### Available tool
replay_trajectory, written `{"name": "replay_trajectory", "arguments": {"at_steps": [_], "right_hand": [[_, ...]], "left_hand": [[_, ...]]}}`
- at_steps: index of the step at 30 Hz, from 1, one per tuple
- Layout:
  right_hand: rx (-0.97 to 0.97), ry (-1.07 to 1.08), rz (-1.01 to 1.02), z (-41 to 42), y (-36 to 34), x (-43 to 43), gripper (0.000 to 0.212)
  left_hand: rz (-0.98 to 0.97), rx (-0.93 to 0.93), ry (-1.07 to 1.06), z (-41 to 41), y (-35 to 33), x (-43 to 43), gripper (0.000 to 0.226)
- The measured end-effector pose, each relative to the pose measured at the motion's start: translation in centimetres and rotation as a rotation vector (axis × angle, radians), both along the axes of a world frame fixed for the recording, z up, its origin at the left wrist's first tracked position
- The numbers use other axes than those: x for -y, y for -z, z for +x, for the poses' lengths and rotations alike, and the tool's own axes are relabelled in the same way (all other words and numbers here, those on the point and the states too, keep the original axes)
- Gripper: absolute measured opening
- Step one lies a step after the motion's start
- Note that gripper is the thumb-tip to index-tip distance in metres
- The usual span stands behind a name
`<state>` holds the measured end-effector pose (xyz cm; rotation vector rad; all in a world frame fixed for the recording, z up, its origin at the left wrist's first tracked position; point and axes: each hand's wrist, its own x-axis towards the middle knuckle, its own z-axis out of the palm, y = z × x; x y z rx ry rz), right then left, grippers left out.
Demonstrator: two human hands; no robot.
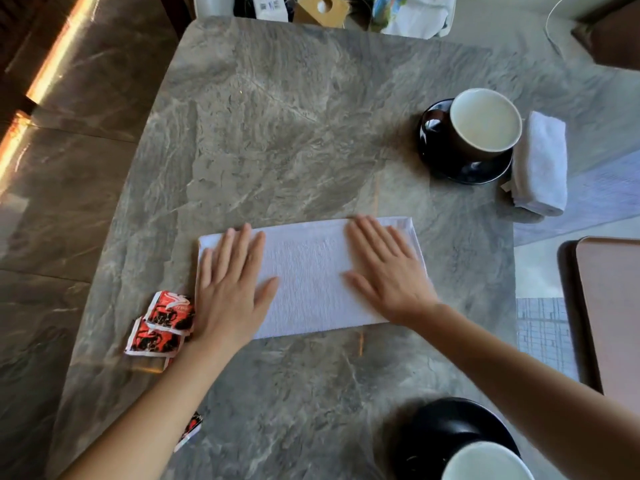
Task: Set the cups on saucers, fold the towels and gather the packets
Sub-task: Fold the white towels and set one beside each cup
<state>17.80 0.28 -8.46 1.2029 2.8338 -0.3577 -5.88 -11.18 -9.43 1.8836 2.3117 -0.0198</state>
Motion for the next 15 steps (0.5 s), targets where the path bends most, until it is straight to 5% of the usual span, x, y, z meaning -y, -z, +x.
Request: {"name": "replay_trajectory", "arguments": {"at_steps": [15], "right_hand": [[-0.102,0.013,0.002,0.9,-0.7,-1.4,0.069]], "left_hand": [[-0.035,0.027,0.048,-1.3,0.2,0.1,0.075]]}}
